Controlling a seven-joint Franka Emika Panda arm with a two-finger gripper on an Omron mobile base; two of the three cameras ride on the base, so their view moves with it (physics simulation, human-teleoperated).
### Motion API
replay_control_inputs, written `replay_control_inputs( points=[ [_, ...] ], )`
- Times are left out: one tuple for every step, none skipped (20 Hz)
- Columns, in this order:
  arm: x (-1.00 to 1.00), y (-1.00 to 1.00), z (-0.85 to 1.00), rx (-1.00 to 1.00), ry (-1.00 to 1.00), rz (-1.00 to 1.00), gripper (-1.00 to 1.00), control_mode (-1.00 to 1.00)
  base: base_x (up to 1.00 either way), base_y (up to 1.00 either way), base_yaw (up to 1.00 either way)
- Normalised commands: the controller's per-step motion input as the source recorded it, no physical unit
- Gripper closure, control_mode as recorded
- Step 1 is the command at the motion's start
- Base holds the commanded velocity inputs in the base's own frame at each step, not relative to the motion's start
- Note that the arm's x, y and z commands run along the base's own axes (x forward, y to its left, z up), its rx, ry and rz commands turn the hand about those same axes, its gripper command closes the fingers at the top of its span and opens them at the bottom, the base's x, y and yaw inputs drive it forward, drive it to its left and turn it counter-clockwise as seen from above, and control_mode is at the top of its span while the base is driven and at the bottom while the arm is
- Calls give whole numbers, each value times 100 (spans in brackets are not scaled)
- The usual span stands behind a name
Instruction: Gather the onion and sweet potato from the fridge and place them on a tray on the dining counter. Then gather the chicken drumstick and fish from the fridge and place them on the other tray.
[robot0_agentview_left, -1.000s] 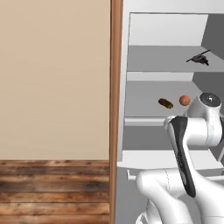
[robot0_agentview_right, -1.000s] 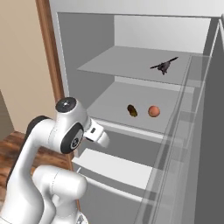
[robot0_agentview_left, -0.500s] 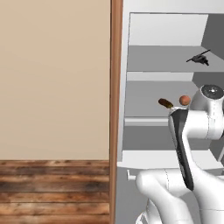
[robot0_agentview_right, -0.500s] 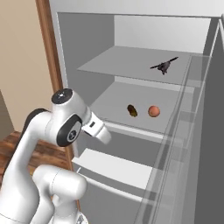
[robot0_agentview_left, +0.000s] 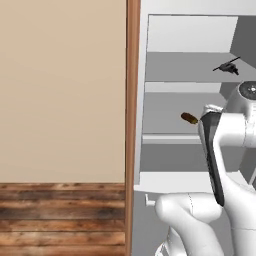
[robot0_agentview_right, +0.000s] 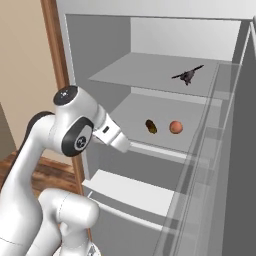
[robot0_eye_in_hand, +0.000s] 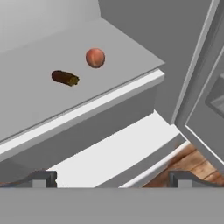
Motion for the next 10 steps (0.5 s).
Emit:
replay_control_inputs(
  points=[
    [0, -33, 50, -7, -16, -2, -100, -100, 0, 0, 0],
    [0, -38, 47, -6, -18, 0, -100, -100, 0, 0, 0],
    [0, -34, 44, -7, -17, 0, -100, -100, 0, 0, 0],
    [0, -29, 39, -9, -13, 0, -100, -100, 0, 0, 0],
    [0, -29, 41, -8, -14, 0, -100, -100, 0, 0, 0],
    [0, -33, 41, -7, -14, 0, -100, -100, 0, 0, 0],
    [0, -32, 40, -7, -12, 0, -100, -100, 0, 0, 0],
    [0, -32, 34, -8, -12, 0, -100, -100, 0, 0, 0],
    [0, -31, 29, -8, -16, 1, -100, -100, 0, 0, 0],
    [0, -29, 24, -7, -17, 1, -100, -100, 0, 0, 0]
  ],
)
